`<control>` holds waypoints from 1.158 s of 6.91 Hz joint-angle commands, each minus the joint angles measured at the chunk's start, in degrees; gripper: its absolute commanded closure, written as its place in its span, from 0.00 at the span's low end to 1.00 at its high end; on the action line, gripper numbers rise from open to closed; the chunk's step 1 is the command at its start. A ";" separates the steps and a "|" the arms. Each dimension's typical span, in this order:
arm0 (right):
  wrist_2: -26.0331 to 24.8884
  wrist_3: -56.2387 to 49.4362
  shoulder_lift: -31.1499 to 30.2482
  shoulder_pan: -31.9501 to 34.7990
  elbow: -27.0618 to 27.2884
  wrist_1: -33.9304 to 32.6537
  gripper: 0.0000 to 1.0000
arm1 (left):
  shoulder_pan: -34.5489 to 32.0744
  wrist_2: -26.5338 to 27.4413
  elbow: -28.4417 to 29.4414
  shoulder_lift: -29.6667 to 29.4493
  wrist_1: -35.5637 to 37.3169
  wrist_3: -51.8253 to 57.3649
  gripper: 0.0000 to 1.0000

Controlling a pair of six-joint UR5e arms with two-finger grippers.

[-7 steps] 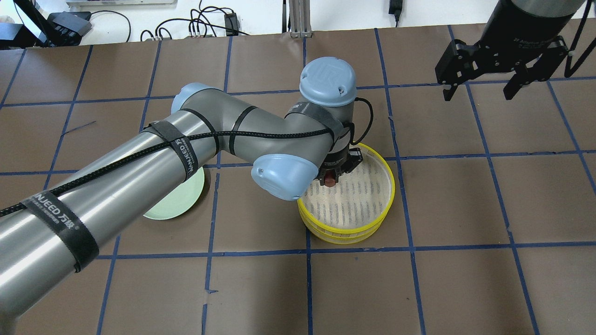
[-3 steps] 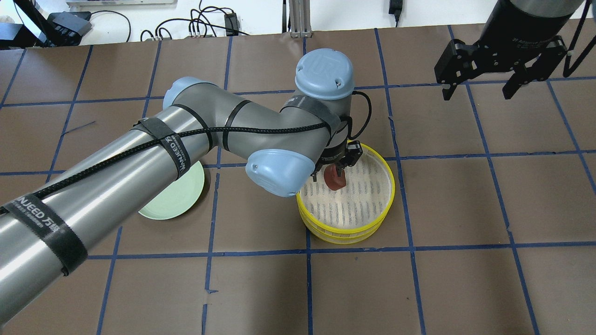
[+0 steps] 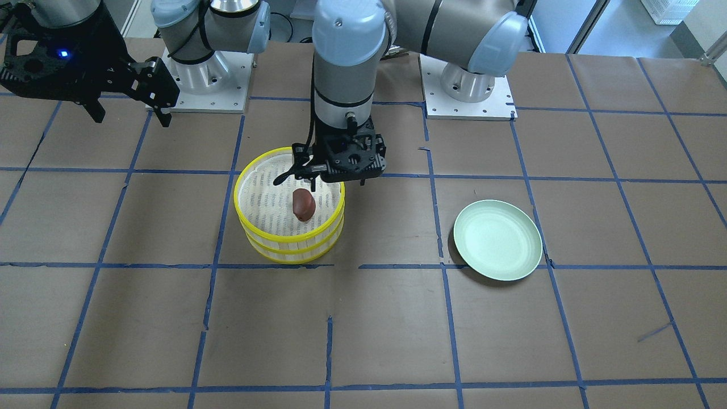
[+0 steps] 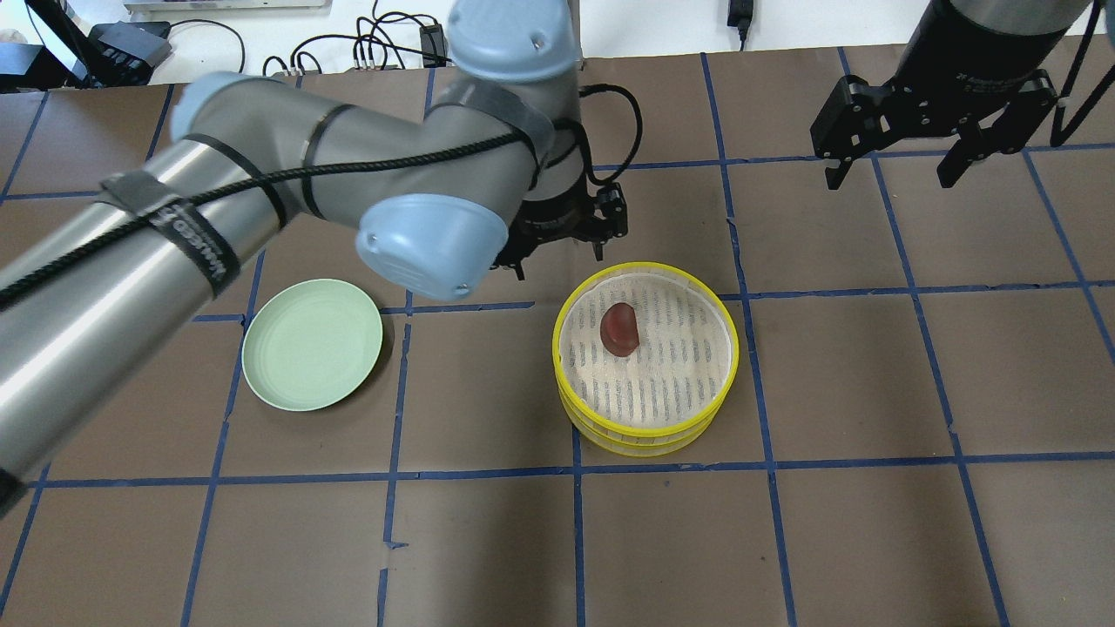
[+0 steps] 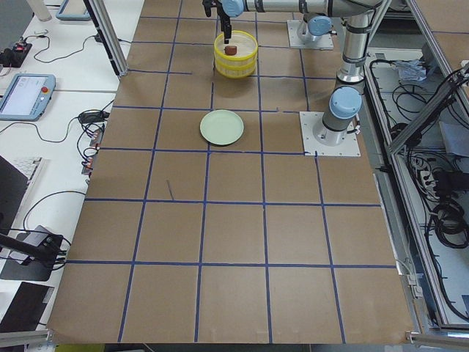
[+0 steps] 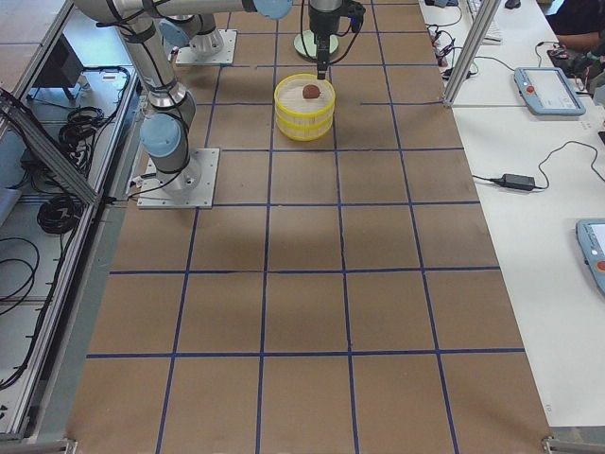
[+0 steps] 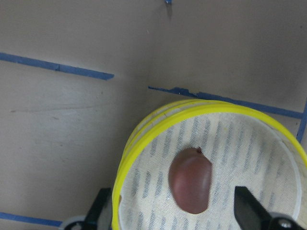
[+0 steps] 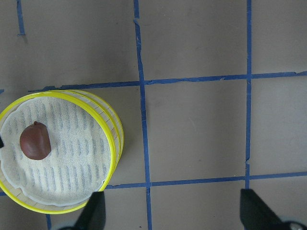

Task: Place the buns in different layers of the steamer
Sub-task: 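Open the left gripper and lift it away from the steamer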

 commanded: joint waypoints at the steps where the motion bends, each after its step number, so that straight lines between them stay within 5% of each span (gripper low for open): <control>1: 0.09 0.00 0.40 0.03 -0.08 -0.02 0.00 | 8.04 0.41 2.91 5.43 -10.77 13.28 0.10; 3: 0.17 0.09 0.40 0.11 -0.08 -0.11 0.00 | 16.13 4.51 1.77 10.01 -14.92 27.18 0.06; 8: 0.09 0.00 1.63 0.55 0.88 -0.80 0.00 | 20.39 4.63 0.63 12.57 -14.16 31.11 0.00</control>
